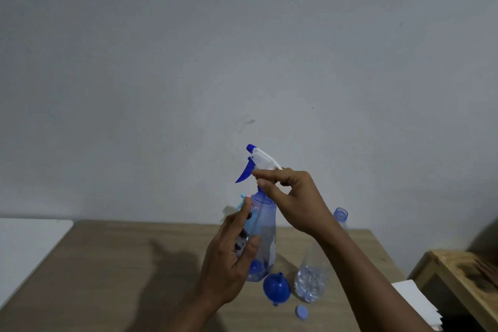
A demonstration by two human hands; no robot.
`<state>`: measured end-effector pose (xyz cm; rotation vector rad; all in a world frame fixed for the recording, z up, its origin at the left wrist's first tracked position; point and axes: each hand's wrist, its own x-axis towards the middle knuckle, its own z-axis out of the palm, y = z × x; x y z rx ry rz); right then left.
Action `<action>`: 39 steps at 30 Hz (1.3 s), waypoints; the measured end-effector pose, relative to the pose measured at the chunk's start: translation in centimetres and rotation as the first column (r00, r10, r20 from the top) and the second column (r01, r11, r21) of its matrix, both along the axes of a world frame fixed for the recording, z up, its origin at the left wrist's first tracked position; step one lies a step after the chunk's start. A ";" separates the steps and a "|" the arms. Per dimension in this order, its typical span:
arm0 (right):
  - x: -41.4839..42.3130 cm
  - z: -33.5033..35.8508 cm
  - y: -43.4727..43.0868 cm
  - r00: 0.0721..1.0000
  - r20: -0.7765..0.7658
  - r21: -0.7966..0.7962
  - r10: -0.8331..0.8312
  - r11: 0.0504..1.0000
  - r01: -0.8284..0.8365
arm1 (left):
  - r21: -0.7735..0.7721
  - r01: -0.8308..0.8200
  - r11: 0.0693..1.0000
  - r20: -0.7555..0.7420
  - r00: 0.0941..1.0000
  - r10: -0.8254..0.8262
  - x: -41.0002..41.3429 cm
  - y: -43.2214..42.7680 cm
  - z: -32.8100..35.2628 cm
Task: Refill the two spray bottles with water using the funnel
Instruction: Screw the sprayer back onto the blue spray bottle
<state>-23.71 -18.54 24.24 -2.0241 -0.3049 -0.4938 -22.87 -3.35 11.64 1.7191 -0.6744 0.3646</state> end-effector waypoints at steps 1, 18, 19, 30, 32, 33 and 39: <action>-0.1 0.2 -0.2 0.999 -0.033 0.008 0.035 0.999 -0.035 | -0.006 0.001 1.000 -0.004 1.000 -0.001 0.0 0.0 0.0; 0.4 -0.3 0.7 0.997 0.055 -0.041 -0.056 0.997 0.058 | -0.028 -0.059 0.998 -0.037 0.998 0.058 0.3 -0.9 0.0; 0.5 -0.3 0.9 0.996 0.051 0.012 -0.071 0.997 0.070 | -0.049 -0.052 0.997 -0.061 0.997 0.049 0.2 -0.9 0.4; 3.5 -1.5 2.8 0.985 -0.172 0.315 0.033 0.949 0.023 | -0.170 -0.006 0.985 -0.154 0.988 -0.020 0.0 -1.1 -0.5; 4.1 -2.1 2.8 0.981 -0.186 0.328 0.061 0.945 0.003 | -0.163 -0.051 0.985 -0.167 0.986 0.023 0.1 -1.0 -1.1; 4.3 -2.5 2.8 0.978 -0.196 0.326 0.075 0.945 -0.007 | -0.174 -0.072 0.982 -0.184 0.982 0.039 0.4 -0.8 -1.7; 5.9 -6.1 2.0 0.944 -0.307 0.329 0.123 0.944 -0.016 | 0.067 -0.396 0.916 -0.448 0.808 0.382 3.7 4.3 -12.0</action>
